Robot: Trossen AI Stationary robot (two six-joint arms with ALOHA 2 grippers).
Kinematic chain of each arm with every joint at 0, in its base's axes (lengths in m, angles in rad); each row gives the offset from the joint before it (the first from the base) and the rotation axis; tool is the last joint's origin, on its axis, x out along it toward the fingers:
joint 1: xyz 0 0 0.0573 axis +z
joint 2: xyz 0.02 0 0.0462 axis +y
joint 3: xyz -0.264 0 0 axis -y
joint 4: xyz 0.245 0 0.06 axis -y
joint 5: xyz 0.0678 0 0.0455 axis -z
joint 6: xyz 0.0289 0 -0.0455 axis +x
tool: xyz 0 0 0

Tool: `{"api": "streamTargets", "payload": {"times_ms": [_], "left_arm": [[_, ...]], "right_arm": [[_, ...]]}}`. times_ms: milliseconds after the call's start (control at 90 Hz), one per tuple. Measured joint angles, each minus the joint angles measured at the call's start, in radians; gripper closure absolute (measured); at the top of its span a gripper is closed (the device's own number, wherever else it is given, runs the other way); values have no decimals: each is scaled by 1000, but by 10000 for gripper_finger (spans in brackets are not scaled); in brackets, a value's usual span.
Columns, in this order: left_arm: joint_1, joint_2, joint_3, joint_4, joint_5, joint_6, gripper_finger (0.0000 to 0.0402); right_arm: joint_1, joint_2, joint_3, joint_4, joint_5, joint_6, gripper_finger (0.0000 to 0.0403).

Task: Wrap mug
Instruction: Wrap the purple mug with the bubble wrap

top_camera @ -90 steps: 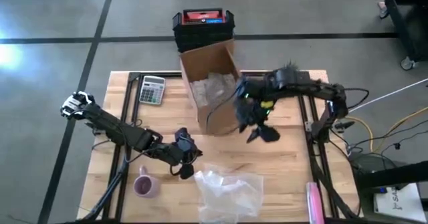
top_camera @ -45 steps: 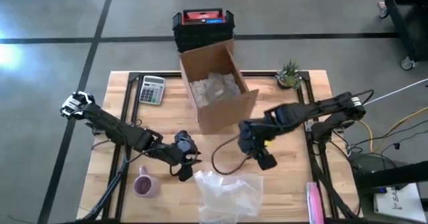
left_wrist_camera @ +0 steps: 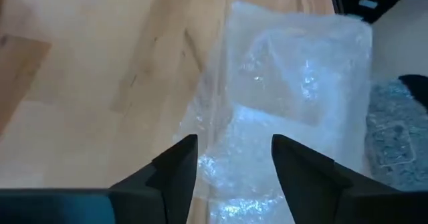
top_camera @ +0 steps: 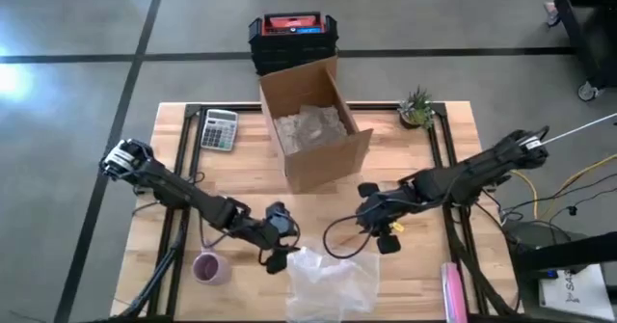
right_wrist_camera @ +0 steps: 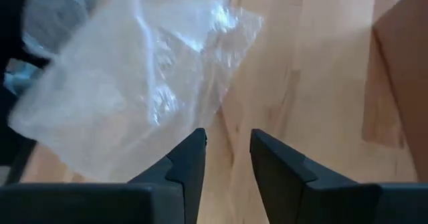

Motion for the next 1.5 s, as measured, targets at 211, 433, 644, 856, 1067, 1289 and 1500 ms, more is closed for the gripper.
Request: {"api": "streamTargets", "payload": {"times_ms": [211,433,644,856,1067,1289,1500], "left_arm": [[0,7,0,22,-1,17,254],[0,8,0,42,-2,44,274],[0,8,0,42,-2,55,279],[0,8,-1,42,-2,64,258],[0,8,-2,40,-5,41,242],[0,8,-2,18,-5,38,235],[0,8,-3,-1,-4,30,243]], "right_arm": [[0,7,-93,135,-1,15,318],[0,7,-146,302,-6,40,335],[0,8,-154,365,-11,61,347],[0,37,-164,480,-58,71,355],[22,116,-163,641,-91,70,341],[32,250,-88,677,-212,43,281],[30,392,108,567,-220,-35,191]]}}
